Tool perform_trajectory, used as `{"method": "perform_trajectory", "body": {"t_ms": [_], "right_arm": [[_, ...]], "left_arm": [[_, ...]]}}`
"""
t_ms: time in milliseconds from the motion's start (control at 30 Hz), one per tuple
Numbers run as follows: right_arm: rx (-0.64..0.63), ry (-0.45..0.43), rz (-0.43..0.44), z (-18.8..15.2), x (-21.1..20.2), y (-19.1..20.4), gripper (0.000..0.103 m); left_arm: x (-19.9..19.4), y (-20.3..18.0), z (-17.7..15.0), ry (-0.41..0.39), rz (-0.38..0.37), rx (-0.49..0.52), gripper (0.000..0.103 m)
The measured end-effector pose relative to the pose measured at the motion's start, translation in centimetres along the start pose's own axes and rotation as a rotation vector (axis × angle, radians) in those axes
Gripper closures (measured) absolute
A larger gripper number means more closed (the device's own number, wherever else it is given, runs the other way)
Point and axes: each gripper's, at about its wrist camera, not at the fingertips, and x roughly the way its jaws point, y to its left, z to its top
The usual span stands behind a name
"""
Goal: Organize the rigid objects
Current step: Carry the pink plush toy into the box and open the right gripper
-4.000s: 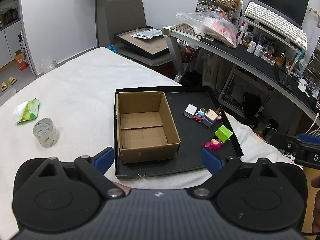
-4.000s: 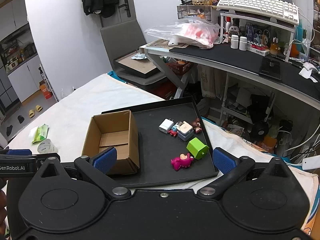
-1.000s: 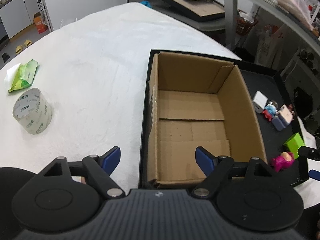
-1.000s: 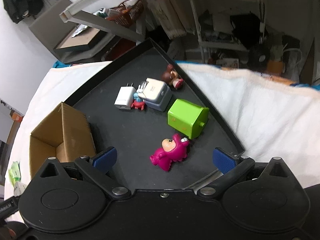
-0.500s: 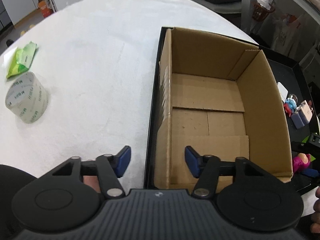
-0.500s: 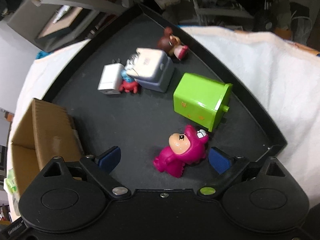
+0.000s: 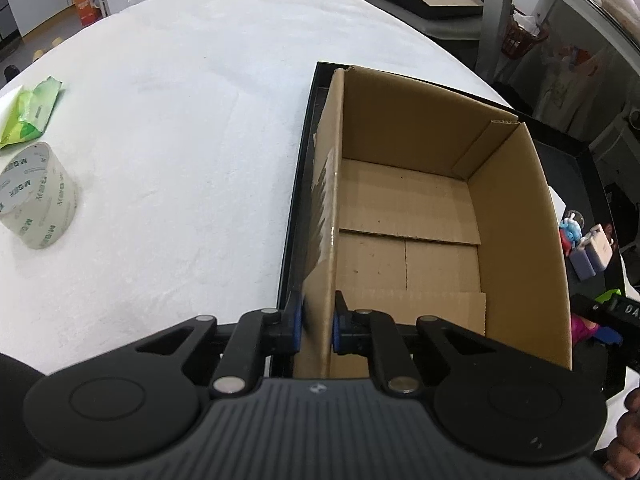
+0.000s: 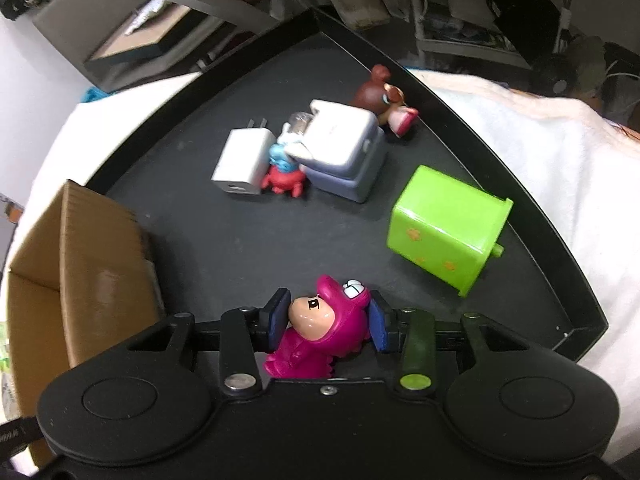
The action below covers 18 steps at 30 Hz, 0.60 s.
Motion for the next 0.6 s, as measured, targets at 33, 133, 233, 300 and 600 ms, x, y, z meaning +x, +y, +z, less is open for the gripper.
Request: {"method": "perform_trajectory", "body": {"t_ms": [33,133,233,300,600], "right_arm": [[-0.005,-0.014,0.007,0.0,-0.4,0.1,0.062],[-0.013,-0.053,0.037,-0.1,-1.4,0.3,0.062],[-0.024,-0.058,0.062,-0.4,-1.8,0.7,0.062],[-0.029,-0.061,0.074,-0.6,-2.4,1.1,0.062],[-0.09,-0.133,0.119,-0.4,-6.2,3.1,0.062]], "left_arm": [[0.0,0.0,-0.1,-0.004,-0.004,0.003,0.09],[0.1,0.4,-0.3,-0.012,-0.016,-0.002,0.09],[0.1,0.8,-0.4,-0.016,-0.032,-0.017,0.09],[0.2,0.9,-0.5,-0.019,-0.04,-0.021,0.09],[0.1,1.7,-0.8,-0.027,-0.081,-0.023,0.088]]}}
